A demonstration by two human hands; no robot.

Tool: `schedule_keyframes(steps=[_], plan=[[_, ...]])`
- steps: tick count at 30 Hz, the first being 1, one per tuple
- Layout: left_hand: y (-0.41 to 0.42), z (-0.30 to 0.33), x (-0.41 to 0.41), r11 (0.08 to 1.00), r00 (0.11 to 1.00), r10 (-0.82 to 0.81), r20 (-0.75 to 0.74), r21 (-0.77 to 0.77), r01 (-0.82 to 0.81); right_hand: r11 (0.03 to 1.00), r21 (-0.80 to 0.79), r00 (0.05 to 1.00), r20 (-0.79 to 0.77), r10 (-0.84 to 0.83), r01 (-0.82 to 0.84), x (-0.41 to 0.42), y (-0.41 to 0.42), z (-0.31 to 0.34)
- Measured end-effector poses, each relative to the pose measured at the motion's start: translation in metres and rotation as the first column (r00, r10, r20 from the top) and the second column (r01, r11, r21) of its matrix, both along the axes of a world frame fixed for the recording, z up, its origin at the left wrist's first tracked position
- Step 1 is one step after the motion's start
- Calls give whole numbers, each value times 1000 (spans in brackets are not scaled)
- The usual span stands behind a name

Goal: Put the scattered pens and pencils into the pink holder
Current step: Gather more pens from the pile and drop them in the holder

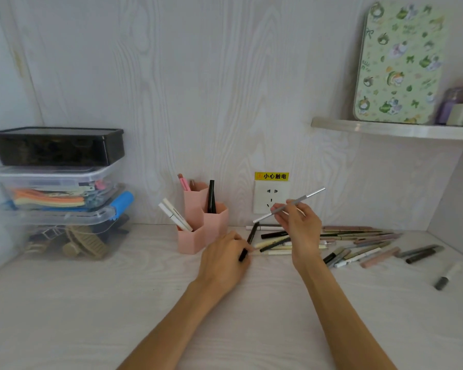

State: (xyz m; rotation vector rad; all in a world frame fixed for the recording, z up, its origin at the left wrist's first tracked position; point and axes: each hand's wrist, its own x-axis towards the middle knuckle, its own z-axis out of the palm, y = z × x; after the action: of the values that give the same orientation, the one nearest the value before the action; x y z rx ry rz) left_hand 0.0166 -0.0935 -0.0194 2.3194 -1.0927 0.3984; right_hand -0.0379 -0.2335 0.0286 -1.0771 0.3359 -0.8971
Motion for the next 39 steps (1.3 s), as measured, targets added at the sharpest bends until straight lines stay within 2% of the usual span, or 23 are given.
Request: schedule_keyframes(steps=[7,13,17,20,23,25,26,29,31,34,36,39], plan=[[68,-3,21,989,988,145,-52,6,-145,941,-307,984,57,170,-145,17,28,17],[108,-5,33,973,966,223,-128,-27,-229,777,-627,990,71,124,-52,66,60,56],[115,-1,35,962,958,274,-89,9,-274,584,-808,997,55,-50,75,96,75,72],[120,1,38,948,942,318,-107,27,-316,463,-882,992,38,-119,90,109,81,71],[125,4,41,943,926,332,-178,32,-332,299,-954,987,-55,-150,-7,113,81,61],[127,4,41,943,921,332,-204,36,-332,163,-980,960,-150,-238,-112,114,76,54],[128,4,42,943,920,330,-210,34,-330,127,-980,944,-180,-276,-150,113,73,51],[128,4,41,947,921,313,-232,0,-322,152,-970,944,-224,-242,-191,106,63,46],[128,4,41,944,917,291,-273,-73,-322,217,-969,965,-166,-202,-121,92,53,43],[125,5,41,922,916,212,-341,-241,-303,312,-950,946,-93,-312,9,59,26,25],[120,6,43,881,927,117,-355,-395,-262,347,-936,887,-212,-410,-64,37,3,5],[113,9,39,795,962,6,-274,-582,-170,393,-863,767,-477,-429,-317,13,-19,-29]])
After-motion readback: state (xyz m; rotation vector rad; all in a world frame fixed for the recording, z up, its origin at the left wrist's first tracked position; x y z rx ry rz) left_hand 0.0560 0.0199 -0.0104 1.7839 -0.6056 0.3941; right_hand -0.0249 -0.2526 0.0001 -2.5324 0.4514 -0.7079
